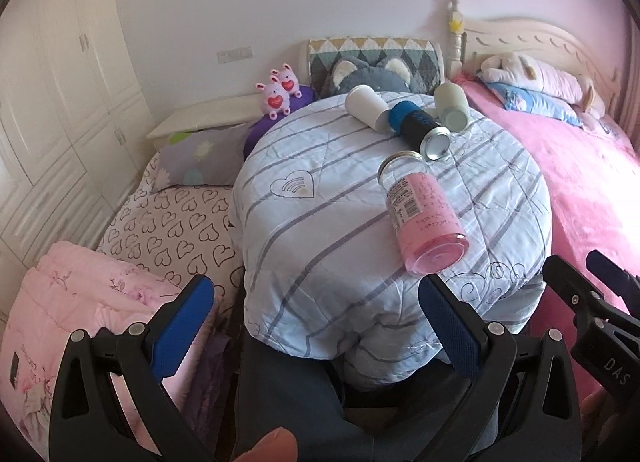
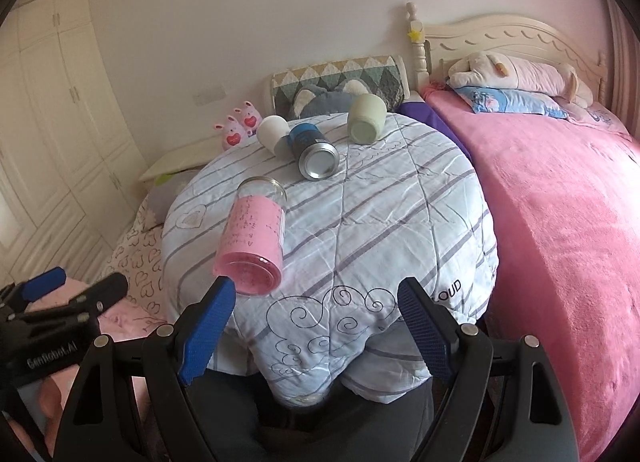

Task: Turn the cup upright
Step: 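Move the left gripper toward the jar lying on the quilt, then close the left gripper around the jar's labeled body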

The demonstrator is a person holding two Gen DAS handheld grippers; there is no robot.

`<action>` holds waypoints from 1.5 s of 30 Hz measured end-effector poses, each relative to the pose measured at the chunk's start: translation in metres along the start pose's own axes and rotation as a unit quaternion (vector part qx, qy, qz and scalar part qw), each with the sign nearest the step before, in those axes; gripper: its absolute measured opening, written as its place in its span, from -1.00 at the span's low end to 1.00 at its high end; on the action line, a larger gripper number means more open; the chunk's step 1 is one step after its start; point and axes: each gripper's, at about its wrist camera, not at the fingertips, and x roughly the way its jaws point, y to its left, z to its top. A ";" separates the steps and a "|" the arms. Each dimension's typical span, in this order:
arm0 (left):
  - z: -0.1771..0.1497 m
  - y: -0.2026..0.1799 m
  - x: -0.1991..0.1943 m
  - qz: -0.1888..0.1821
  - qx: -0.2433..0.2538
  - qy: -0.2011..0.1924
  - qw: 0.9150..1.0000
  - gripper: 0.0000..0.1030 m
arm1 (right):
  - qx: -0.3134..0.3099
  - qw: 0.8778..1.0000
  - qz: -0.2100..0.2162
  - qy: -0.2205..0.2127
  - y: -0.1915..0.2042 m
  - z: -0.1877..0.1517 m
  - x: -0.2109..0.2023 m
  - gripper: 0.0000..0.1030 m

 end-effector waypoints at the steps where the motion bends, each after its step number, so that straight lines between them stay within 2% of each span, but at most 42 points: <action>1: 0.000 0.000 0.000 0.000 -0.001 0.000 1.000 1.00 | -0.001 1.000 0.000 0.000 -0.001 0.000 0.000 0.64; 26: 0.005 -0.014 0.013 -0.017 0.003 0.022 1.000 1.00 | 0.016 1.000 -0.007 0.013 -0.022 0.001 0.006 0.64; 33: 0.021 -0.036 0.034 -0.031 0.013 0.046 0.998 1.00 | 0.024 0.999 -0.006 0.020 -0.033 0.007 0.019 0.64; 45: 0.071 -0.066 0.081 -0.033 0.001 0.106 0.994 1.00 | 0.051 0.998 0.007 0.049 -0.065 0.045 0.063 0.64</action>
